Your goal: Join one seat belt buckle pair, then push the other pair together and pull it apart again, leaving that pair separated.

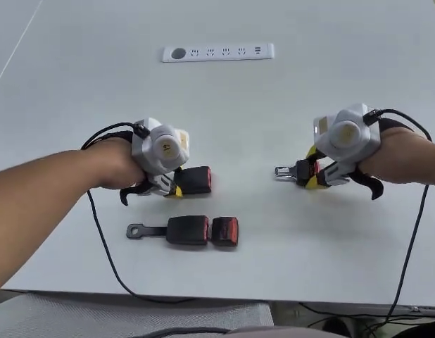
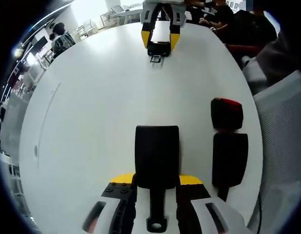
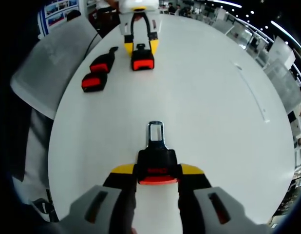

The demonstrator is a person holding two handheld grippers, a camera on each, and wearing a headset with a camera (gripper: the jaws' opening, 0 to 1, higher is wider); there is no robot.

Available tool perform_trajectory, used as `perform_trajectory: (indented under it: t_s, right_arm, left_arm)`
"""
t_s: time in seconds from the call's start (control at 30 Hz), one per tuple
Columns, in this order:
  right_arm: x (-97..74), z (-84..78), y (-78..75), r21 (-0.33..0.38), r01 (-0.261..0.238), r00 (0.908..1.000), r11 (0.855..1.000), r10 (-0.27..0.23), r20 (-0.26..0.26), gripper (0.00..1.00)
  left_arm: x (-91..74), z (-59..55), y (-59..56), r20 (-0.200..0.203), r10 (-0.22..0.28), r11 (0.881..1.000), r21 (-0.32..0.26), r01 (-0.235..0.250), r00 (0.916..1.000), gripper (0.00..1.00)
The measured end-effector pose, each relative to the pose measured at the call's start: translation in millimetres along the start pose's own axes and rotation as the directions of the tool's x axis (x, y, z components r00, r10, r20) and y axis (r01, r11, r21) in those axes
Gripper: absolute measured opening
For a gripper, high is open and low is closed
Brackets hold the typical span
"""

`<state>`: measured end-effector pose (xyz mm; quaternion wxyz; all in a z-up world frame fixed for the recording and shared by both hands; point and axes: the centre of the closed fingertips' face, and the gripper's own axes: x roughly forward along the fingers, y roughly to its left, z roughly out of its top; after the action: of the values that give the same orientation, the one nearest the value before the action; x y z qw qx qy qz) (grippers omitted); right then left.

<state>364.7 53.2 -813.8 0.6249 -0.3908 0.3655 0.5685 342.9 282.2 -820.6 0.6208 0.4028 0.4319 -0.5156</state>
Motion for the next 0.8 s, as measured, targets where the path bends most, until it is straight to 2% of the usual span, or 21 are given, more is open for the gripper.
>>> perform_trajectory:
  t_s: [0.17, 0.3, 0.57, 0.8]
  right_arm:
    - [1.0, 0.8, -0.3, -0.002, 0.010, 0.9999, 1.000, -0.010, -0.013, 0.32]
    - [3.8, 7.5, 3.6, -0.013, 0.013, 0.9998, 1.000, -0.014, -0.012, 0.32]
    - [15.1, 32.6, 11.3, -0.018, 0.027, 0.9996, 0.999, -0.027, 0.002, 0.32]
    - [28.4, 62.3, 15.6, -0.023, 0.053, 0.9983, 0.998, -0.053, 0.025, 0.32]
  left_arm:
    - [0.5, 0.3, 0.9, -0.002, 0.001, 1.000, -0.006, -0.001, 1.0000, 0.31]
    - [0.8, 0.8, 0.6, -0.005, -0.003, 1.000, 0.006, 0.003, 1.0000, 0.31]
    - [2.4, 1.0, 1.0, -0.027, -0.009, 1.000, 0.015, 0.010, 0.9996, 0.31]
    - [3.1, -0.5, 1.4, -0.034, -0.008, 1.000, 0.017, 0.009, 0.9994, 0.31]
